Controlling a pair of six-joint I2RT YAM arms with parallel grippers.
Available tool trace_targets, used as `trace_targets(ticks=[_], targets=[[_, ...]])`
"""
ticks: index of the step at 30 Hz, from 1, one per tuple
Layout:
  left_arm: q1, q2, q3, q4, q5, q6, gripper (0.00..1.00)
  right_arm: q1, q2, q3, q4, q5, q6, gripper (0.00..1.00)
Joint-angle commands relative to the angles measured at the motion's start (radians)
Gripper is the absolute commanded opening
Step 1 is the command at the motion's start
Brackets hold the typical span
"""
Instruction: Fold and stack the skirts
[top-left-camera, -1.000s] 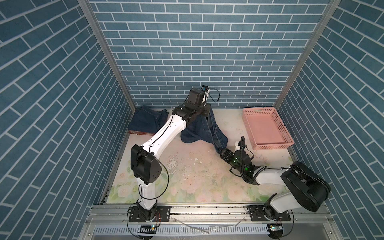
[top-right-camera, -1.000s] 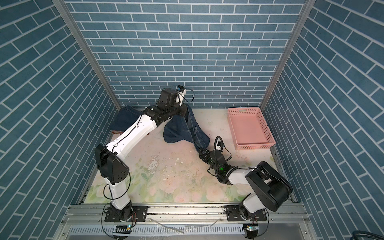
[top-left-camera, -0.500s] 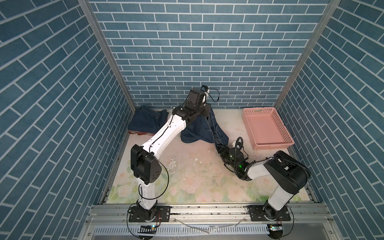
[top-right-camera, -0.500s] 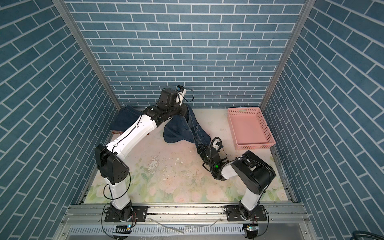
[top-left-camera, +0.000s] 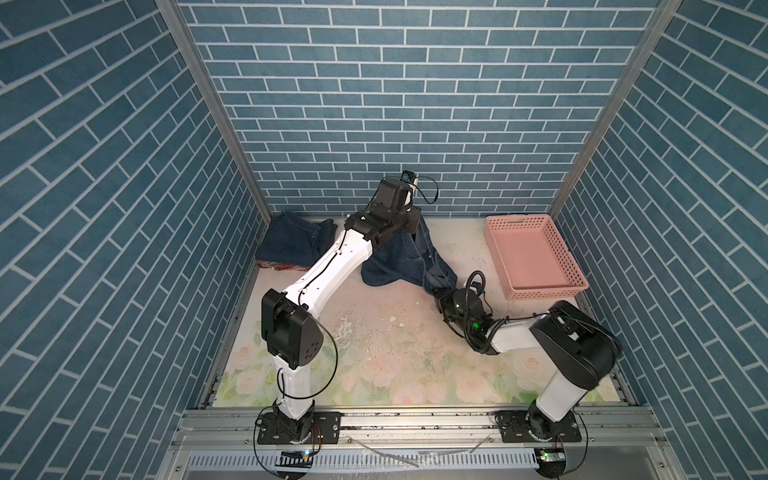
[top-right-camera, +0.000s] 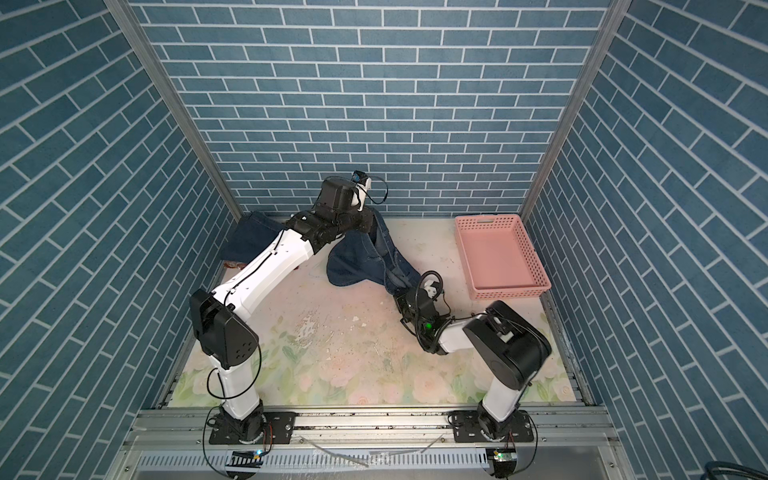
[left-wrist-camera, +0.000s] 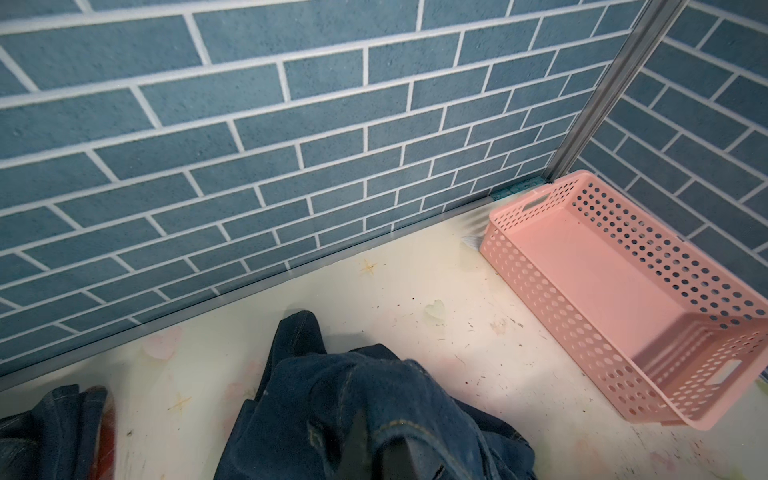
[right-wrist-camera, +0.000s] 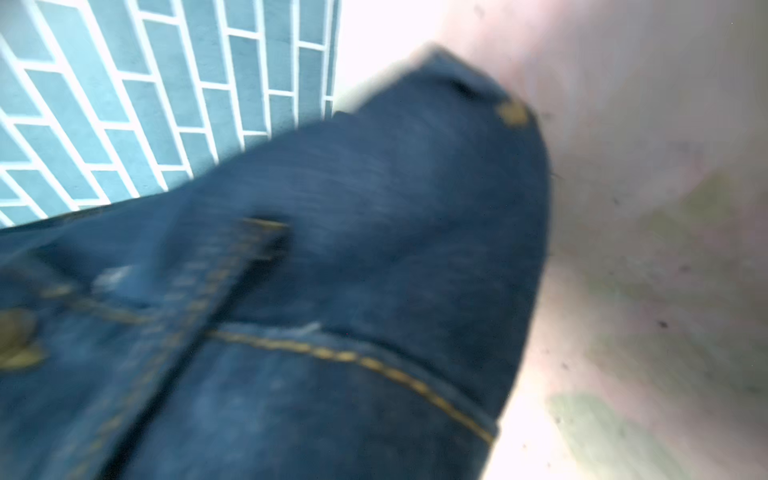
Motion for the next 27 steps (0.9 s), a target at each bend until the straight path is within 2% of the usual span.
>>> trace_targets(ticks=[1, 7, 10, 13, 16, 19, 22, 27], targets=[[0.021, -0.046, 0.068, -0.029, -0.044, 0.005, 0.00, -0.008, -0.207, 0.086, -0.312, 0.031, -0.237, 0.00], [0.056, -0.112, 0.132, -0.069, -0.059, -0.003, 0.00, -0.014, -0.482, 0.302, -0.799, 0.069, -0.583, 0.00], [0.068, -0.153, 0.151, -0.089, -0.070, -0.006, 0.00, -0.025, -0.522, 0.484, -1.020, 0.073, -0.723, 0.00], [0.083, -0.191, 0.150, -0.083, -0.078, -0.023, 0.00, -0.088, -0.504, 0.648, -1.139, -0.020, -0.790, 0.00], [0.104, -0.187, 0.171, -0.086, -0.093, -0.036, 0.00, -0.175, -0.430, 0.787, -1.188, -0.148, -0.826, 0.00], [0.144, -0.112, 0.272, -0.135, -0.077, -0.056, 0.00, -0.256, -0.305, 0.924, -1.192, -0.277, -0.856, 0.00], [0.189, -0.002, 0.424, -0.202, -0.047, -0.083, 0.00, -0.316, -0.155, 1.097, -1.181, -0.413, -0.897, 0.00], [0.233, 0.188, 0.780, -0.336, 0.026, -0.127, 0.00, -0.354, 0.091, 1.511, -1.346, -0.503, -1.017, 0.00]])
